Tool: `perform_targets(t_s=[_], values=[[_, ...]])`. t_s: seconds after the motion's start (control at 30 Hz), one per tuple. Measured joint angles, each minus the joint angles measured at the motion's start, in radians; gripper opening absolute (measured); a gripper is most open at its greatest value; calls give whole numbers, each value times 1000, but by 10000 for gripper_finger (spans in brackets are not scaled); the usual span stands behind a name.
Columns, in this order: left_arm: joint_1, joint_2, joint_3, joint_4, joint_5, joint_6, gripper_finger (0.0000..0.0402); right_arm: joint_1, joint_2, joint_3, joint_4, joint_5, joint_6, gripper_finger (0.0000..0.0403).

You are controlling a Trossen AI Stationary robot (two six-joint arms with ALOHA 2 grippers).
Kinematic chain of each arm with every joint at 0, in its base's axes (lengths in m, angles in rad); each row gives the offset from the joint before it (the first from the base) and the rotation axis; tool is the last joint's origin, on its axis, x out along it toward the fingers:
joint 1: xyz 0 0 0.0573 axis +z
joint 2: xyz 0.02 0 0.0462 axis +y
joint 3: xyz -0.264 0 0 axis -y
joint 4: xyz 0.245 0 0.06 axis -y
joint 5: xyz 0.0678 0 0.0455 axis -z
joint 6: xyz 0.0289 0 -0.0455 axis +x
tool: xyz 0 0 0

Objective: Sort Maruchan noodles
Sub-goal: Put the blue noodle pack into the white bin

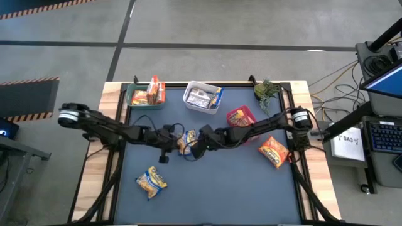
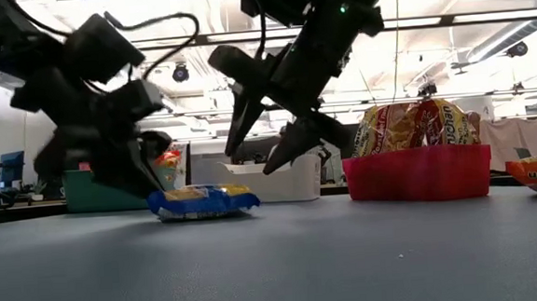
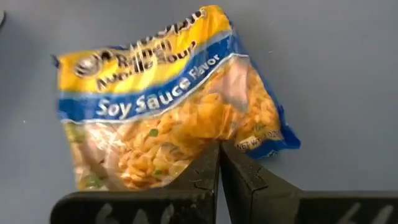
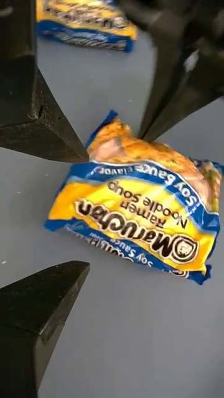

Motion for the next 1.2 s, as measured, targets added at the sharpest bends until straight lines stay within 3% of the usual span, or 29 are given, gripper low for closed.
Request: perform_targets(t_s=[0.27, 0.77, 1.2], values=[[4, 140, 6, 52, -29, 18, 0, -24, 3, -24, 40, -8, 33, 261], [11, 131, 4, 41, -24, 17, 0, -77, 5, -51, 112, -7, -65, 261], [12, 131, 3, 43, -28, 17, 0, -77, 101, -144, 420, -76, -86, 261]])
